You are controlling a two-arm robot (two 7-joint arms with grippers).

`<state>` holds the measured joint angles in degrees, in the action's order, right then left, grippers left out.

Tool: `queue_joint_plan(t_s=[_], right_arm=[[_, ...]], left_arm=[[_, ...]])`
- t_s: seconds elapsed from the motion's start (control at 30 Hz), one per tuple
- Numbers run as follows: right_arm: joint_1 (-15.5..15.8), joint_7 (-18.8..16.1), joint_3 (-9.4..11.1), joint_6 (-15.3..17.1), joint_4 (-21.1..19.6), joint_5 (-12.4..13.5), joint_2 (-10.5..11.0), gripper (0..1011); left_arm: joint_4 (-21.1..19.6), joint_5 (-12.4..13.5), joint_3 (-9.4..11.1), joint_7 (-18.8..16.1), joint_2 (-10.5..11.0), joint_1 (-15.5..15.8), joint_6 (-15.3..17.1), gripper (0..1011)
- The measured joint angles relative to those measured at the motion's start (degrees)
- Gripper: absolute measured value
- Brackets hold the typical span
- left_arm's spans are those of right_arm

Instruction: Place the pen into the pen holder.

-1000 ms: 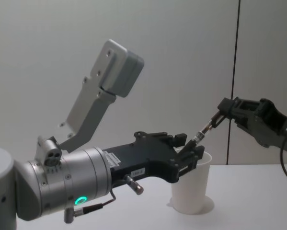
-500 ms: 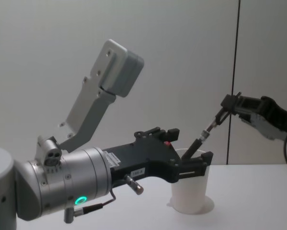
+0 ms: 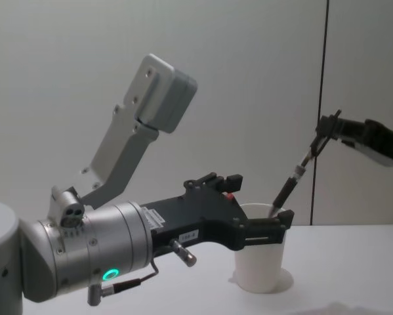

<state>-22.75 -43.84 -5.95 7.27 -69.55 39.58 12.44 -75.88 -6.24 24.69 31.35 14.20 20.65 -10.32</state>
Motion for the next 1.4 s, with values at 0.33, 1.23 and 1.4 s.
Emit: queue_joint_plan(t_s=[0.33,1.23,1.4], right_arm=[[-5.3,-2.0,0.2,-1.4,5.3,-3.6,0.4,136],[-20.9,-6.9,-2.9,-8.0,28.5,-11.9,-1.4,137],[-22.2,-7.0,-3.9,-9.0,31.2,-12.6,-2.0,137]], left_arm=[[0.0,0.0,0.0,0.0,0.0,0.0,0.0,1003],[0.0,0.0,0.0,0.0,0.0,0.0,0.0,1003],[0.0,0.0,0.0,0.0,0.0,0.0,0.0,1003]])
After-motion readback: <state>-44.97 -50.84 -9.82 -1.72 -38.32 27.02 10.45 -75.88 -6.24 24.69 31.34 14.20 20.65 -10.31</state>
